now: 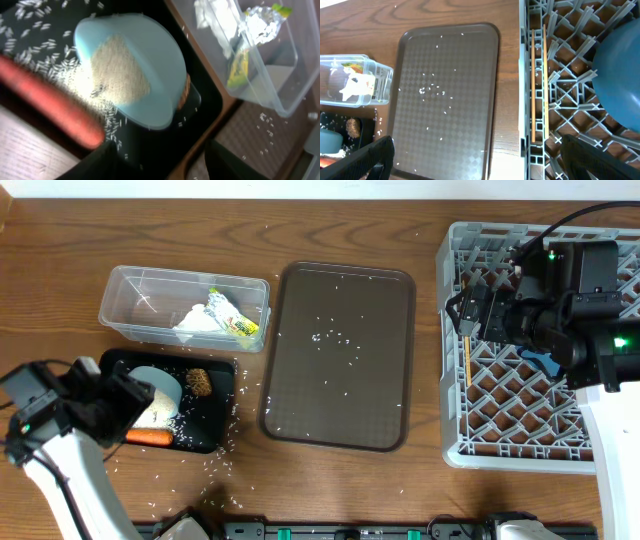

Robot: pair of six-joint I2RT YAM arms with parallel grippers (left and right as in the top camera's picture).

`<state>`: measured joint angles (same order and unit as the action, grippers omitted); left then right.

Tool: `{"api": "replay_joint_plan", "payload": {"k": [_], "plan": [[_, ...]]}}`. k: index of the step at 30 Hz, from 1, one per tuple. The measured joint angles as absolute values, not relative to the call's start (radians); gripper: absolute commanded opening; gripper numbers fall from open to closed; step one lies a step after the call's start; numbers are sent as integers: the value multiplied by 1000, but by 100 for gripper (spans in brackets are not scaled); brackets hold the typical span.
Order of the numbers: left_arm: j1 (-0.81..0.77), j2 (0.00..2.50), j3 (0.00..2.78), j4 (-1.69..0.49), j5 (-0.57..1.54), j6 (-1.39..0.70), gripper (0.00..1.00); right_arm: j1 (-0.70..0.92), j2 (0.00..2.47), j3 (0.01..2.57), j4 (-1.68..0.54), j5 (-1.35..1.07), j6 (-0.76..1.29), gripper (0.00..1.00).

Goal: Sort waste into correct bins and load items into the dishwasher rack
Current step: 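Tilt the bowl with the left gripper to pour rice onto the black tray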

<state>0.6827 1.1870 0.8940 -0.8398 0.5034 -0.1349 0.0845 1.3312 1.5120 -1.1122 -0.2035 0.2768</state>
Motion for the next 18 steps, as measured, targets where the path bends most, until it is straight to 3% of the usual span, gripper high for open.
{"api": "replay_joint_plan", "payload": {"k": [3,6,9,14,16,18], "plan": [[653,1259,889,-762,494,-140,56,84,1331,1512,-1118,-204,277,99],[628,1313,888,-729,491,-153,44,84,1331,1512,-1120,-204,277,99],[595,1361,888,-681,491,-159,26,84,1331,1512,-1120,-206,277,99],[541,1412,887,-638,490,-161,19,84,1331,1512,-1119,-206,277,99],[535,1415,886,-623,492,-160,6,84,1331,1512,-1119,-206,277,99],[533,1415,886,-616,491,-157,6,84,1331,1512,-1119,-206,277,99]]}}
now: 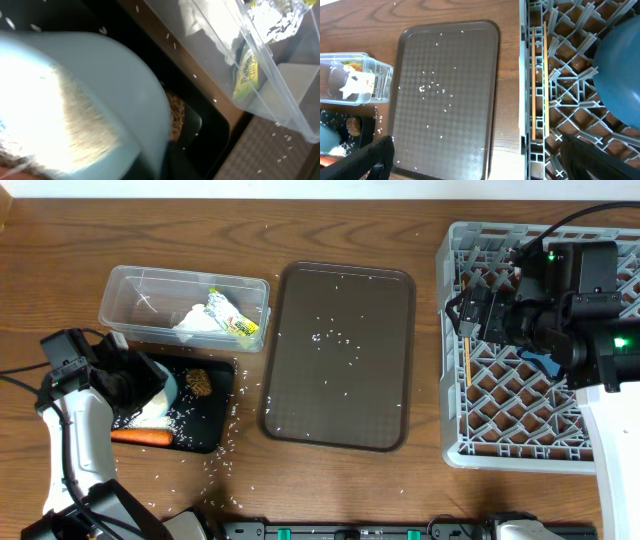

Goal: Sort waste into correct bins and load items into the dishwasher rack
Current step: 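Tilt the bowl with the left gripper to pour rice onto the black tray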

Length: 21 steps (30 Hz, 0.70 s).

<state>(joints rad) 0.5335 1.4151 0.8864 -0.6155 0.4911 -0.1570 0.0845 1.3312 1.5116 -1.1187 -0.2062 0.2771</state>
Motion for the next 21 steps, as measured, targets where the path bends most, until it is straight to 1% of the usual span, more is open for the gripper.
{"api": "replay_joint_plan", "payload": {"k": [5,9,16,21], "plan": [[535,1414,886,-625,496,-157,6,84,1331,1512,-1118,-206,278,99],[552,1393,883,-630,563,-152,6,84,1331,1512,-1119,-207,278,99],[684,1243,880,-647,735,-121,6,84,1331,1512,-1118,-206,278,99],[796,1221,877,-704,849,-50,6,84,1331,1512,-1118,-206,278,99]]}}
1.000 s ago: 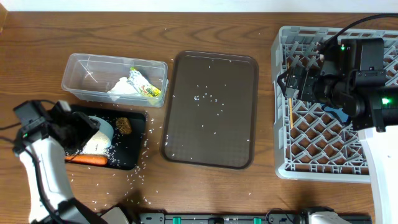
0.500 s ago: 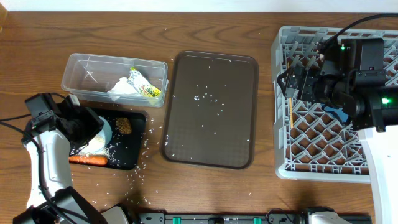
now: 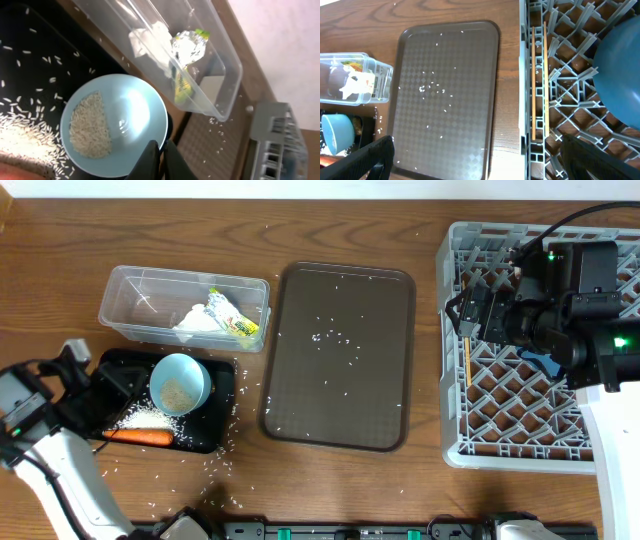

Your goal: Sort waste into correct bins and load items into the dishwasher rack

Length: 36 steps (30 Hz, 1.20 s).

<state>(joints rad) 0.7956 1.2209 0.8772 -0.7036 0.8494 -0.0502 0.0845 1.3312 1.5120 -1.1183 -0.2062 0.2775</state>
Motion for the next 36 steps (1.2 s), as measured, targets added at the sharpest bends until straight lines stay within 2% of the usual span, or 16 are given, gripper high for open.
{"api": "replay_joint_plan", "payload": {"k": [4,8,11,18,23,33,36], "plan": [[879,1235,862,-723,923,-4,8,84,1331,1512,-1118,-206,277,99],[866,1244,854,-805,948,56,22,84,1331,1512,-1118,-206,278,99],[762,1245,852,-812,926,89,34,84,1331,1512,-1118,-207,278,99],[435,1245,851,-772,607,31,42,84,1331,1512,-1124,-207,278,99],[310,1246,851,-715,402,-23,42,84,1331,1512,-1126,-207,278,99],[179,1387,851,-644,277,-52,41,84,1331,1512,-1119,-207,278,99],[163,1437,851,-626,253,-56,34,84,1331,1512,-1119,-207,277,99]]}}
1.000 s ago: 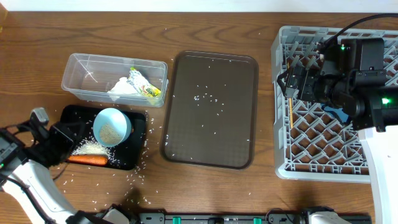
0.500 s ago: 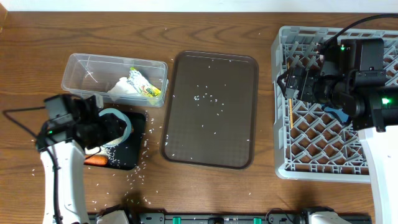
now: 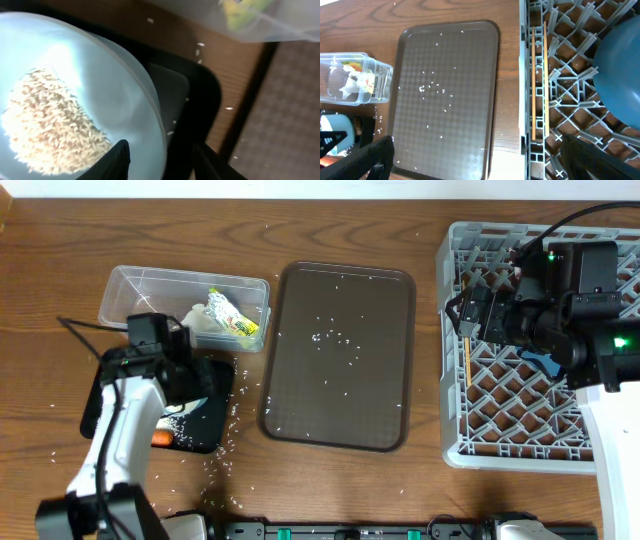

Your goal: Sort waste into correct bins and load items into the dishwasher rack

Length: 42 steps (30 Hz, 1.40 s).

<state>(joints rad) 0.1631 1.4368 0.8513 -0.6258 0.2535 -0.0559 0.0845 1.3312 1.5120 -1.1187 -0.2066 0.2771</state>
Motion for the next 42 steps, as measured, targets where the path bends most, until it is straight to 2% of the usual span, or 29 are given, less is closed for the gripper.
{"api": "replay_joint_plan", "payload": {"k": [2,12,14,15,17,25,31,37,42], "plan": [[162,1459,851,-616,243,-59,26,84,1331,1512,-1118,-207,278,99],[160,1522,851,-571,228,-56,24,84,1331,1512,-1119,-207,278,99],[159,1535,851,-562,228,-55,19,84,1331,1512,-1122,-207,278,99],[158,1538,851,-560,228,-57,12,84,1331,1512,-1122,-207,278,99],[155,1538,851,-556,228,-61,6,84,1331,1512,-1122,-207,278,99],[155,1513,851,-599,230,-64,6,84,1331,1512,-1122,-206,278,99],[167,1362,852,-685,239,-76,6,84,1331,1512,-1122,-207,278,99],[301,1213,860,-759,320,-75,6,84,1331,1512,-1126,-207,278,99],[463,1213,861,-758,479,-53,6,84,1331,1512,-1126,-207,278,99]]}}
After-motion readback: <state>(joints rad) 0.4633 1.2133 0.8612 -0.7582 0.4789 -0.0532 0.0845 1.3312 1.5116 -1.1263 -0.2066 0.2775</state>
